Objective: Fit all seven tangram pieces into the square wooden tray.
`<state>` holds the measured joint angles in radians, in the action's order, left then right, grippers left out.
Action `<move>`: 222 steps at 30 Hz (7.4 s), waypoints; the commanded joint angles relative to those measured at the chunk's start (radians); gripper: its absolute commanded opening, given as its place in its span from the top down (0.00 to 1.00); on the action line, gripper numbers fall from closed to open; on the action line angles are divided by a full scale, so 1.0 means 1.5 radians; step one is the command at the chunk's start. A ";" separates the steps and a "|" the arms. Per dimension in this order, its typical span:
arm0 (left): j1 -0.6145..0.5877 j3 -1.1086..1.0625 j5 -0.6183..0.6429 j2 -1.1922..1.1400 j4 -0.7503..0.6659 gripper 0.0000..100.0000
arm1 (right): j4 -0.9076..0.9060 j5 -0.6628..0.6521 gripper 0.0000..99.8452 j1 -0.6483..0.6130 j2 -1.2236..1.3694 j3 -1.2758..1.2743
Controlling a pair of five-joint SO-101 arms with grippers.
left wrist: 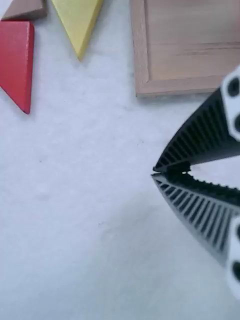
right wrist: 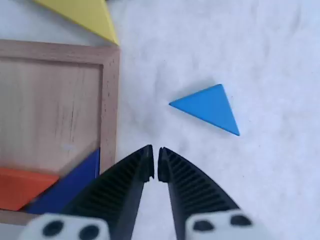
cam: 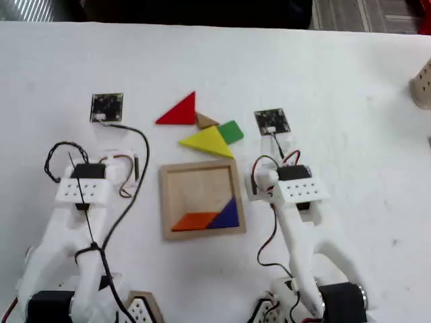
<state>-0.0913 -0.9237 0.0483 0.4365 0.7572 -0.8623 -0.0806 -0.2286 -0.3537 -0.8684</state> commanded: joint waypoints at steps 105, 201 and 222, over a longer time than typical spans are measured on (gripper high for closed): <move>-0.054 0.137 -0.005 -0.155 -0.004 0.98 | -0.258 -0.343 0.80 -0.185 0.926 1.197; 0.023 0.139 -0.006 -0.149 -0.009 0.98 | -0.575 0.120 0.98 -0.167 0.657 1.152; 0.214 0.233 0.000 -0.198 -0.144 0.96 | -0.105 0.003 0.98 0.060 -0.054 0.041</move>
<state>0.1849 -0.6322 0.0483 0.1726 0.6022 -1.0648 -0.0253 -0.1964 -0.3353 -0.7258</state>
